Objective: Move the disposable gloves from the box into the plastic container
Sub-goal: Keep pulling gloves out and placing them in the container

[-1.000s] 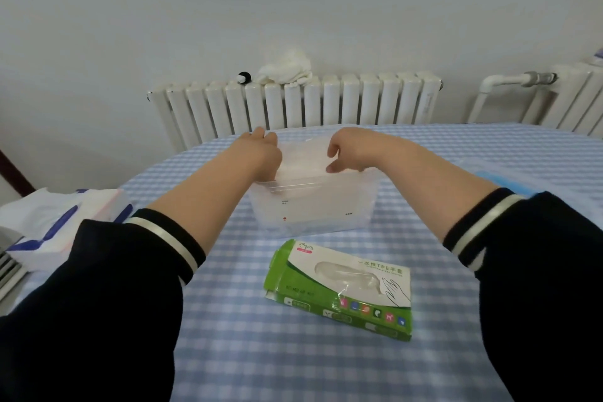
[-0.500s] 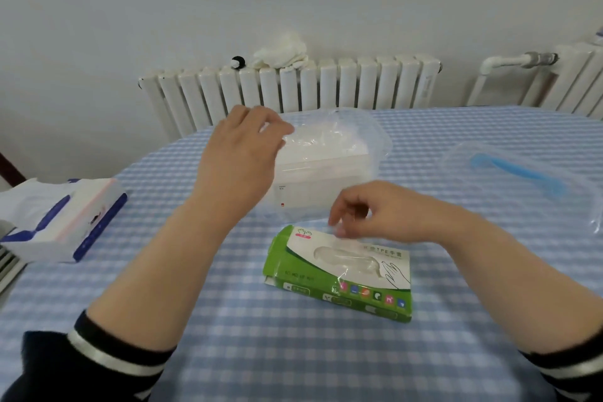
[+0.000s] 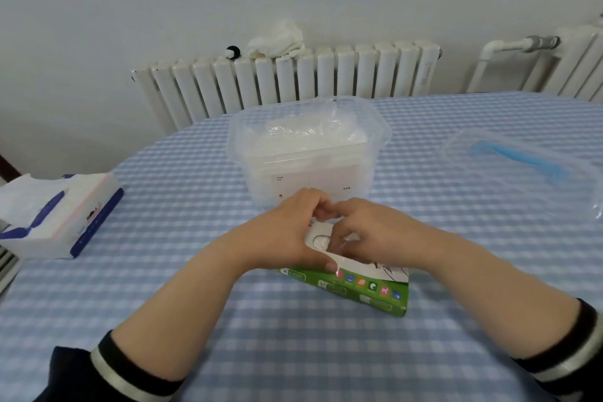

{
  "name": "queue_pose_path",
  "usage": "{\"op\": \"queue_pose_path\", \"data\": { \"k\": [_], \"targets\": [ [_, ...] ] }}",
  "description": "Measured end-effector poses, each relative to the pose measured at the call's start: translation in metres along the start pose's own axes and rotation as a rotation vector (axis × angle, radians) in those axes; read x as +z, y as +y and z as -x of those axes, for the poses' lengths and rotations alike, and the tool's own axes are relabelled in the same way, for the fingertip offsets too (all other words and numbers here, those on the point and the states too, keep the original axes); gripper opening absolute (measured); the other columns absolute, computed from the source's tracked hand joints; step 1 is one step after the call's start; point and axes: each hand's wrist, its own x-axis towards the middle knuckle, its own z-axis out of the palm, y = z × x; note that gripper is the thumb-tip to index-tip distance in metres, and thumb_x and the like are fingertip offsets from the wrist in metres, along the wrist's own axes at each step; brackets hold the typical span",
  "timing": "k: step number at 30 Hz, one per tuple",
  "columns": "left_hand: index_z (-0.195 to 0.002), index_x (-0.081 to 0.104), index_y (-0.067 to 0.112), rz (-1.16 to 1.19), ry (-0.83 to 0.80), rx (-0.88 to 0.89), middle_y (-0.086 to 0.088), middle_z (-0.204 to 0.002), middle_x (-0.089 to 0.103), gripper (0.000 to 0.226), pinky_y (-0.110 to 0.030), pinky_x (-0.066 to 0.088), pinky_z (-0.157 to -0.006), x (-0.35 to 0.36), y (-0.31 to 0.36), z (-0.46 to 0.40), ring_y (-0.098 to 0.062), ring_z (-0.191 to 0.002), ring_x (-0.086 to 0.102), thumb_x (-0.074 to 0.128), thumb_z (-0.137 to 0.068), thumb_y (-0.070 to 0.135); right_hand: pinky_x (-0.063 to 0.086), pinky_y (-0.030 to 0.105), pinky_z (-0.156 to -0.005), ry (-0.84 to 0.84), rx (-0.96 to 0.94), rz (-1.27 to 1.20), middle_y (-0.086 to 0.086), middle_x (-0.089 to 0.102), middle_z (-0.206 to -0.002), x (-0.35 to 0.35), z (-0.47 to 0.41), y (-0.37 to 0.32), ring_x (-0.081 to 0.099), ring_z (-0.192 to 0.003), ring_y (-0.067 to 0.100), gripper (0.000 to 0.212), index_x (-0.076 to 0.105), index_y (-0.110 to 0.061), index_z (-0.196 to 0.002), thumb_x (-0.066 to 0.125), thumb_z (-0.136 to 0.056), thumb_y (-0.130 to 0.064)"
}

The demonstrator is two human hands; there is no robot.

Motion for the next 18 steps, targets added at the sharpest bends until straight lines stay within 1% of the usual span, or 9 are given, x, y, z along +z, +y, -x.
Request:
{"op": "queue_pose_path", "data": {
  "k": [2,4,7,9,12,13,15,17,18],
  "targets": [
    [-0.116,0.035,0.036,-0.026,-0.002,-0.01,0.018,-0.12,0.042,0.069,-0.021,0.043,-0.091,-0.001,-0.001,0.001,-0.002,-0.111,0.045,0.086,-0.069,0.039,0.047,0.033,-0.091,-0.002,0.03,-0.061,-0.016,0.048,-0.136,0.0,-0.001,0.004,0.048,-0.114,0.002,0.011,0.074,-0.033,-0.09,0.064,-0.087,-0.029],
    [-0.113,0.035,0.035,-0.059,-0.013,-0.013,0.019,-0.116,0.042,0.066,-0.019,0.043,-0.084,-0.001,-0.002,0.003,-0.003,-0.107,0.046,0.084,-0.071,0.039,0.043,0.022,-0.092,0.021,0.04,-0.208,-0.02,0.053,-0.125,-0.007,0.001,0.005,0.051,-0.108,-0.005,0.009,0.071,-0.034,-0.081,0.066,-0.088,-0.032],
    [-0.118,0.038,0.03,-0.094,-0.028,-0.025,0.016,-0.117,0.044,0.066,-0.02,0.044,-0.088,0.0,-0.006,0.001,-0.005,-0.109,0.045,0.084,-0.07,0.042,0.044,0.011,-0.078,0.228,0.058,-0.535,-0.018,0.067,-0.093,-0.023,0.005,0.001,0.06,-0.083,-0.009,0.011,0.068,-0.028,-0.078,0.066,-0.089,-0.025],
    [-0.12,0.04,0.027,-0.137,-0.04,0.0,0.012,-0.117,0.046,0.069,-0.029,0.046,-0.094,0.001,-0.008,-0.002,-0.008,-0.109,0.046,0.083,-0.069,0.048,0.048,0.018,-0.071,0.386,0.082,-0.742,-0.015,0.069,-0.073,-0.035,0.009,-0.003,0.063,-0.071,-0.001,0.013,0.068,-0.022,-0.077,0.062,-0.088,-0.028],
    [-0.124,0.043,0.028,-0.082,-0.047,-0.033,0.016,-0.115,0.05,0.069,-0.021,0.045,-0.09,-0.001,-0.007,-0.002,-0.004,-0.108,0.051,0.082,-0.071,0.049,0.051,0.048,-0.082,0.434,0.113,-0.942,0.018,0.073,-0.09,-0.045,0.013,-0.004,0.068,-0.089,0.041,0.035,0.071,-0.014,-0.082,0.059,-0.08,-0.047],
    [-0.125,0.047,0.029,-0.012,-0.05,-0.041,0.018,-0.115,0.053,0.067,-0.018,0.044,-0.089,-0.003,-0.006,-0.002,-0.004,-0.11,0.054,0.08,-0.072,0.053,0.05,0.052,-0.083,0.431,0.119,-0.972,0.025,0.07,-0.094,-0.046,0.014,-0.003,0.066,-0.09,0.045,0.041,0.072,-0.011,-0.085,0.059,-0.081,-0.049],
    [-0.126,0.054,0.031,0.201,-0.031,0.008,0.019,-0.121,0.06,0.066,-0.019,0.044,-0.096,-0.007,-0.002,-0.002,-0.009,-0.119,0.056,0.069,-0.073,0.067,0.053,0.051,-0.085,0.406,0.149,-0.989,0.018,0.073,-0.09,-0.047,0.014,-0.003,0.071,-0.083,0.031,0.04,0.072,-0.006,-0.09,0.056,-0.089,-0.043],
    [-0.124,0.06,0.036,0.422,0.101,0.06,0.003,-0.122,0.067,0.065,-0.03,0.051,-0.096,-0.009,0.003,-0.001,-0.015,-0.115,0.061,0.063,-0.072,0.074,0.06,0.038,-0.073,0.343,0.172,-1.02,0.013,0.074,-0.088,-0.046,0.015,0.0,0.07,-0.074,0.022,0.038,0.071,-0.004,-0.09,0.053,-0.095,-0.036],
    [-0.12,0.062,0.037,0.534,0.192,0.06,-0.002,-0.117,0.069,0.057,-0.033,0.055,-0.091,-0.01,0.007,0.001,-0.017,-0.109,0.064,0.067,-0.073,0.068,0.059,0.034,-0.064,0.301,0.167,-1.041,0.016,0.074,-0.09,-0.046,0.016,0.0,0.069,-0.07,0.023,0.038,0.07,-0.003,-0.088,0.053,-0.094,-0.036]
  ]
}}
